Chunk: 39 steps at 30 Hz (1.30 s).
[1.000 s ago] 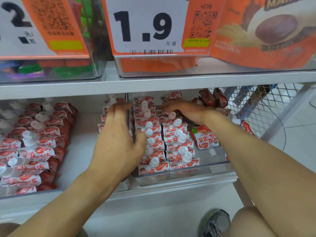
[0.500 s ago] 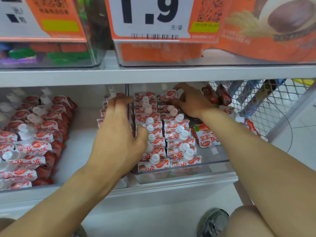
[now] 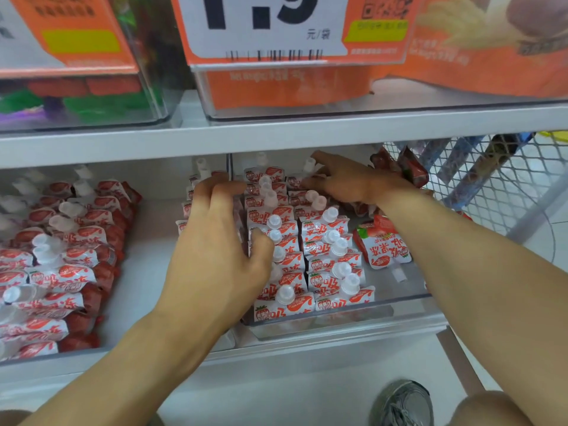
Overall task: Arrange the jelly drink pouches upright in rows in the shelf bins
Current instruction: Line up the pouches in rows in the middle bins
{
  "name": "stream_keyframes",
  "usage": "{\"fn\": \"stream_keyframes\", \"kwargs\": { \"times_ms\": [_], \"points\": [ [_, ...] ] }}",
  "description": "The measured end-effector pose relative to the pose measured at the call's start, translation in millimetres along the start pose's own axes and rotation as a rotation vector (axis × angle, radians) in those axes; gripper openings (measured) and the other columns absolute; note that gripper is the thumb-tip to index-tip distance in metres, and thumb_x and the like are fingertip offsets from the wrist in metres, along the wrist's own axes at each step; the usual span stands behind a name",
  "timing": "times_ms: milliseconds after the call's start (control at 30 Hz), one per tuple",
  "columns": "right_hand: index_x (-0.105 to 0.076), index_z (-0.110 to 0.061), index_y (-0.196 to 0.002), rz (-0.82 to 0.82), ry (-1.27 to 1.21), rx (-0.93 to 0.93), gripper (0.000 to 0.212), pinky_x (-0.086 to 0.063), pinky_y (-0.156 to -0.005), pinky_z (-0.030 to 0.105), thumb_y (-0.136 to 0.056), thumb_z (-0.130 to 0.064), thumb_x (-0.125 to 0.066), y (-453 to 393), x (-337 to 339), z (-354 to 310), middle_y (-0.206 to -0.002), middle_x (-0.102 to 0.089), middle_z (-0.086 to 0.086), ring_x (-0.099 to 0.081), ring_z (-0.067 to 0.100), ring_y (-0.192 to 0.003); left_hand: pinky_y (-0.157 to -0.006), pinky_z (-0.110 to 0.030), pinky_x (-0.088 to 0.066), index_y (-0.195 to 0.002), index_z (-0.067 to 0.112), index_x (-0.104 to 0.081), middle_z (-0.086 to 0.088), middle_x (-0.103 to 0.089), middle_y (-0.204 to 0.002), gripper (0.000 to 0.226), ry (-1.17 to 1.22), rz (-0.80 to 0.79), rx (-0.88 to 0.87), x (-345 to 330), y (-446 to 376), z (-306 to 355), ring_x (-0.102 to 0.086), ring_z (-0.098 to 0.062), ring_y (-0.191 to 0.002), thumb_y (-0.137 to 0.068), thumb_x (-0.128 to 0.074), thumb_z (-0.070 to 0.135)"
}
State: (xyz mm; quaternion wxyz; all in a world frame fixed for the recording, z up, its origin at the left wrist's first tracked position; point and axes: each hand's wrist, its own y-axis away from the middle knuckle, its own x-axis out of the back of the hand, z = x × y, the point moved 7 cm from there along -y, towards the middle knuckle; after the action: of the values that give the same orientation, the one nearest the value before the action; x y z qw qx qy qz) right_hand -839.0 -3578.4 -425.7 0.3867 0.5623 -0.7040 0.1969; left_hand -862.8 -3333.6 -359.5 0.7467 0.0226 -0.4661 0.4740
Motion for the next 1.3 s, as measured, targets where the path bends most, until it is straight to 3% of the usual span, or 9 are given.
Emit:
{"fn": "stream_keyframes", "kwargs": {
  "times_ms": [133,267,400,500,667,833,933,1100,1300],
  "points": [
    [-0.062,-0.033,-0.123,-0.137,-0.028,-0.03,0.028,-0.048,-0.091,0.034,-0.096,-0.024,-0.058,1.1,-2.9,4.7,-0.114,-0.068,-0.009,-0.063,0.012,-0.102,-0.079,0.011,-0.02,-0.123,0.015,-0.049,0.009,-0.035,-0.116,0.051,-0.001,-0.007,-0.002,0.5,0.3,0.5,-0.033,0.006,-0.088,-0.073,-0.06,0.017],
    [-0.061,-0.034,-0.124,-0.281,-0.233,-0.097,0.031,-0.044,-0.088,0.027,-0.099,-0.017,-0.052,11.4,-10.7,1.9,-0.115,-0.064,-0.01,-0.058,0.006,-0.094,-0.074,0.004,-0.026,-0.121,0.017,-0.05,0.01,-0.036,-0.115,0.049,-0.012,-0.005,0.01,1.7,-2.7,-0.7,-0.033,0.006,-0.083,-0.073,-0.06,0.018],
    [-0.047,-0.025,-0.142,-0.049,0.068,-0.076,0.038,-0.046,-0.105,0.042,-0.106,-0.018,-0.039,24.4,28.6,-9.8,-0.141,-0.051,0.003,-0.058,0.021,-0.12,-0.075,-0.006,-0.025,-0.122,0.018,-0.049,0.01,-0.034,-0.116,0.05,-0.014,-0.009,0.011,1.7,-2.5,-0.5,-0.032,0.005,-0.082,-0.074,-0.06,0.02],
    [-0.056,-0.023,-0.133,0.071,0.301,-0.082,0.034,-0.041,-0.102,0.03,-0.099,-0.027,-0.051,32.7,49.2,7.1,-0.139,-0.054,0.002,-0.053,0.021,-0.124,-0.074,-0.009,-0.026,-0.124,0.019,-0.048,0.006,-0.039,-0.122,0.051,-0.024,-0.014,0.019,2.4,-2.0,0.0,-0.034,0.003,-0.082,-0.074,-0.06,0.021],
    [-0.039,-0.023,-0.147,0.1,0.653,-0.106,0.082,-0.034,-0.11,0.042,-0.077,-0.049,-0.073,46.0,30.8,24.6,-0.146,-0.044,0.008,-0.033,0.032,-0.138,-0.079,-0.021,-0.034,-0.127,0.02,-0.048,-0.004,-0.042,-0.129,0.053,-0.16,-0.085,-0.001,4.7,-6.4,5.9,-0.048,-0.018,-0.1,-0.077,-0.065,0.029],
    [-0.069,-0.025,-0.115,0.179,0.615,-0.101,0.034,-0.047,-0.102,0.043,-0.081,-0.024,-0.069,43.7,32.8,25.4,-0.129,-0.056,0.011,-0.051,0.034,-0.121,-0.085,-0.025,-0.037,-0.122,0.019,-0.054,-0.008,-0.047,-0.123,0.045,-0.256,-0.056,-0.03,7.8,-11.5,20.5,-0.052,-0.027,-0.105,-0.08,-0.065,0.031],
    [-0.069,-0.029,-0.097,0.208,0.531,-0.055,0.021,-0.05,-0.09,0.035,-0.081,-0.017,-0.069,47.2,37.7,31.2,-0.12,-0.061,0.005,-0.056,0.027,-0.112,-0.077,-0.024,-0.035,-0.112,0.019,-0.06,-0.006,-0.057,-0.107,0.032,-0.284,-0.024,-0.093,0.2,-20.8,35.2,-0.054,-0.026,-0.096,-0.082,-0.063,0.03],
    [-0.043,-0.035,-0.145,0.091,0.784,-0.052,0.089,-0.023,-0.113,0.045,-0.067,-0.065,-0.075,46.1,24.0,37.1,-0.142,-0.046,-0.001,-0.029,0.031,-0.137,-0.071,-0.022,-0.036,-0.112,0.02,-0.062,-0.002,-0.065,-0.106,0.032,-0.304,-0.144,-0.155,-26.3,-29.6,58.7,-0.057,-0.018,-0.083,-0.085,-0.059,0.037],
    [-0.061,-0.038,-0.127,0.146,0.631,0.045,0.042,-0.02,-0.112,0.042,-0.086,-0.037,-0.068,35.8,24.7,33.4,-0.13,-0.057,-0.003,-0.037,0.028,-0.125,-0.077,-0.024,-0.044,-0.123,0.028,-0.051,0.004,-0.063,-0.113,0.043,-0.268,-0.456,-0.136,-64.4,-37.7,60.0,-0.058,-0.013,-0.095,-0.087,-0.057,0.049]
  ]
}}
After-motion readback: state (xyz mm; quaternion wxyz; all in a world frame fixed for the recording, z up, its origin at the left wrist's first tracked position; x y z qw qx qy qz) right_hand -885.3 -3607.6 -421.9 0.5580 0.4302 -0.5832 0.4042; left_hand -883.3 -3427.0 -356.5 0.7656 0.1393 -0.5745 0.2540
